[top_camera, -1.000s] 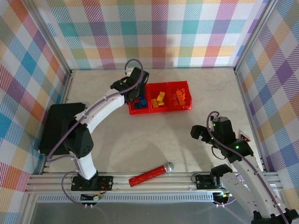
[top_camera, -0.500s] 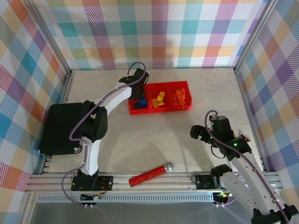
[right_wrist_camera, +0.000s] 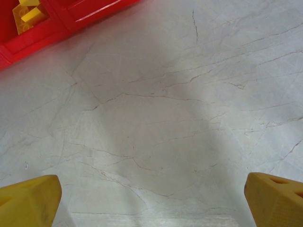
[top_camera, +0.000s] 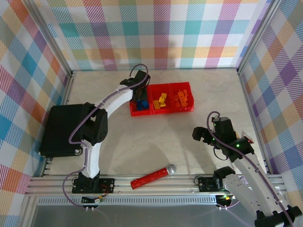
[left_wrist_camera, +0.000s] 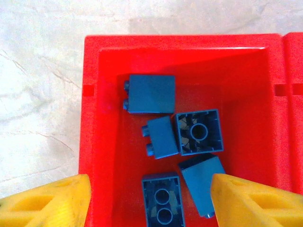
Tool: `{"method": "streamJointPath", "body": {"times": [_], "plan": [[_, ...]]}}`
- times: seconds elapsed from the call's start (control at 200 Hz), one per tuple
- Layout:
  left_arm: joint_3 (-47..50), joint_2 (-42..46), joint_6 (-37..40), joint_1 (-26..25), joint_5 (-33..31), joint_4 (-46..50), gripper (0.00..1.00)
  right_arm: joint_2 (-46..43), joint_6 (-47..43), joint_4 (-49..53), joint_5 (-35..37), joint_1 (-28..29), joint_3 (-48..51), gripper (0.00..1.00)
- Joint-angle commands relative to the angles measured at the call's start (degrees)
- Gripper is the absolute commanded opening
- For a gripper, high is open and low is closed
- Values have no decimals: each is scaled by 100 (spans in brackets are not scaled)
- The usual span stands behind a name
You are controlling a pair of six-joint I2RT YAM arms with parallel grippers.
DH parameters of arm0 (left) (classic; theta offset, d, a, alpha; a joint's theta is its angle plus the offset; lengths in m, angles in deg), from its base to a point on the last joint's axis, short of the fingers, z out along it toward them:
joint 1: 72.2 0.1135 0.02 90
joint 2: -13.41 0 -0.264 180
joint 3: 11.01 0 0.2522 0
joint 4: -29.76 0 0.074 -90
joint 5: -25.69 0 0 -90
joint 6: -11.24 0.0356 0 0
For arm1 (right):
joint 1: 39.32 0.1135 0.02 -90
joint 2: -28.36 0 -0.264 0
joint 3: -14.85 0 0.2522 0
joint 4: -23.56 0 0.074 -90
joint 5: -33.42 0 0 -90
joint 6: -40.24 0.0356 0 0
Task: Sort the legos into containers by color
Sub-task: Place the lego in the container, then reset both arms
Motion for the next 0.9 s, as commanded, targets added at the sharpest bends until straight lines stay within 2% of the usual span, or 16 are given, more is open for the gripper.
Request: {"method": "streamJointPath", "body": {"times": [0.0,0.155,0.23,0.34,0.405,0.48,0.58,0.645,0.74,0.785,0.89], "plan": [[258,837,210,-67,85,-235,75,-68,71,63,-49,-27,-108,99],[1033,2121,450,-93,302,-1036,88,-77,83,84,19,-26,-193,99],[1645,2975,696,-93,396,-1750,93,-45,92,3,62,-26,-254,99],[2789,4324,1414,-84,668,-3096,100,119,-151,-331,389,-26,-391,99],[3554,5088,1969,-78,770,-3829,100,368,-472,-613,652,-26,-556,99],[4386,5771,2615,-67,350,-4643,100,729,-970,-1167,975,-28,-708,99],[5567,6243,3335,-34,-687,-5650,100,1205,-1977,-2178,1418,-35,-742,99],[6047,6493,3301,78,-1051,-5856,100,1398,-2397,-3157,2038,-50,-493,99],[6709,7055,3172,265,-830,-6040,100,1655,-2916,-4581,2635,-196,-11,99],[6998,7220,3062,364,-861,-6164,100,1845,-2908,-4848,2676,-372,48,99],[7362,7293,2649,534,-1366,-6188,100,2322,-2437,-4970,2736,-896,55,99]]}}
